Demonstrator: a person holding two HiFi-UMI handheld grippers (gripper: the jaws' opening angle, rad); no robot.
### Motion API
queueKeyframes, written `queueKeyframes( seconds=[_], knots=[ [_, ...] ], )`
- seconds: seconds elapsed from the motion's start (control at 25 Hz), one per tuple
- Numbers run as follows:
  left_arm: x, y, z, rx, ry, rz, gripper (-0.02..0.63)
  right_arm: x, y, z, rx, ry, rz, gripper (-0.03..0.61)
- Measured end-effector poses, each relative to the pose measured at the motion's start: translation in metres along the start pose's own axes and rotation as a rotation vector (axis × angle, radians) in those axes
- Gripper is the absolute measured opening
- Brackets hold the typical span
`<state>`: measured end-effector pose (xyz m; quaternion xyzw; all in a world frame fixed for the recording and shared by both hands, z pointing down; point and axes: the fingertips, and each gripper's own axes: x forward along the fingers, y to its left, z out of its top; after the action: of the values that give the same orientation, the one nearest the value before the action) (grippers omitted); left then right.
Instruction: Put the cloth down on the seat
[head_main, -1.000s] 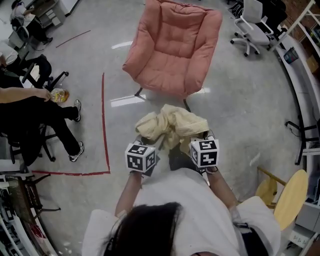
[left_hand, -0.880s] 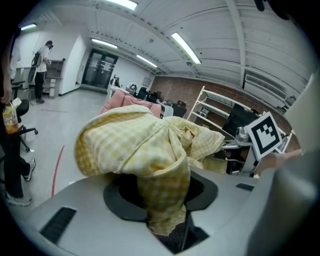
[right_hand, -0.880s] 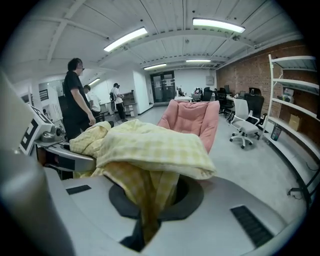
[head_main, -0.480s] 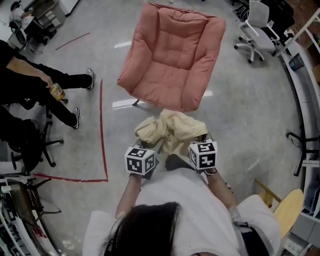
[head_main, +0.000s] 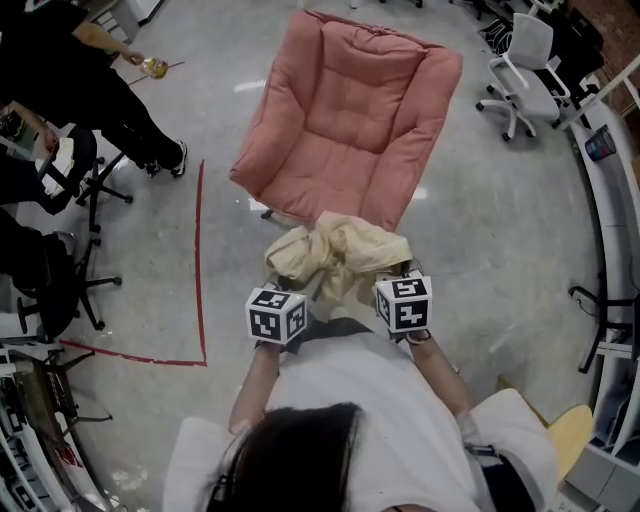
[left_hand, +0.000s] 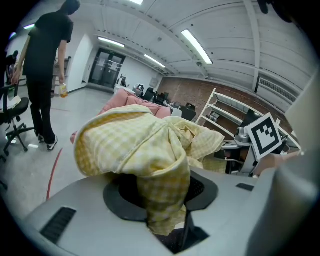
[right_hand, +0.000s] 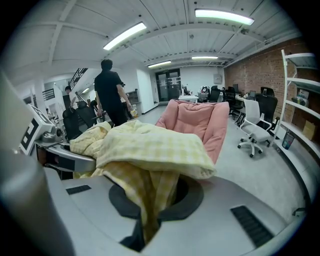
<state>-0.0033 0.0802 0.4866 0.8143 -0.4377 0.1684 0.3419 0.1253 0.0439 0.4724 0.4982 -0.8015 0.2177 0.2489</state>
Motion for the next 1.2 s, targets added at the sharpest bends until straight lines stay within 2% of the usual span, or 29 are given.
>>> queueKeyframes(
  seconds=[0.48,0.84,1.2],
  knots=[
    [0.032,0.021,0.020,-0.005,0.025,-0.023,0.164,0.031,-0.015,0.011,0.040,0.011,-0.021,0.038],
    [0.077,0.070,0.074,0.027,0.033,-0.077,0.164,0.090,-0.033,0.054,0.079,-0.004,-0.080,0.038],
    [0.125,0.143,0.145,0.049,0.114,-0.147,0.164,0.176,-0.040,0.114,0.149,0.045,-0.133,0.038]
  ],
)
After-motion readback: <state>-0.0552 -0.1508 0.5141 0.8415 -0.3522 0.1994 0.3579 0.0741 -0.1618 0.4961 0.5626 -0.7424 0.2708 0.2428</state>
